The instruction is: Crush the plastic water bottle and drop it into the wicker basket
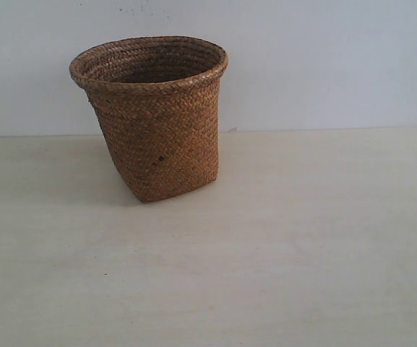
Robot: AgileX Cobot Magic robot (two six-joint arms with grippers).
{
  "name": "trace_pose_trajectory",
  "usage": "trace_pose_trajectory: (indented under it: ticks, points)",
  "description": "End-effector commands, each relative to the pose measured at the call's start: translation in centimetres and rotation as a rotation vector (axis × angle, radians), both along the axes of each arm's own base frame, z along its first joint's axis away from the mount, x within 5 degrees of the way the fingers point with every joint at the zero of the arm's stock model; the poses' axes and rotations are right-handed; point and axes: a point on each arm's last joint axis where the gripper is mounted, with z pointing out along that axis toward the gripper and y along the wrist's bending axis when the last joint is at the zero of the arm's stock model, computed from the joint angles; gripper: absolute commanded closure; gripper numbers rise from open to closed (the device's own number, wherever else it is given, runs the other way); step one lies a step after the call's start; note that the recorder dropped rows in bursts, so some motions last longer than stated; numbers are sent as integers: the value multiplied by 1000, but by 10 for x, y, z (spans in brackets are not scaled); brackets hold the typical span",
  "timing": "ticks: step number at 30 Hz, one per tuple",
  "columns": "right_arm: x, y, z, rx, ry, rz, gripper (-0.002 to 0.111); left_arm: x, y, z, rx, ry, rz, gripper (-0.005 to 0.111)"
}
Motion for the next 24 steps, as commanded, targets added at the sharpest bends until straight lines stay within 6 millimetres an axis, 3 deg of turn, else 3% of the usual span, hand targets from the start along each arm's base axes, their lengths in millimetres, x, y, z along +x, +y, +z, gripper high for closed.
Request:
trace_pose_trajectory:
  ticks: [1, 18, 24]
  points:
    - [0, 0, 0, 7, -9, 0, 108, 0, 0, 0, -37, -5, 8, 103]
    - [0, 0, 0, 7, -9, 0, 108, 0, 0, 0, -40, -4, 12, 103]
    - [0, 0, 0, 7, -9, 0, 108, 2, 6, 0, -39, -7, 128, 103]
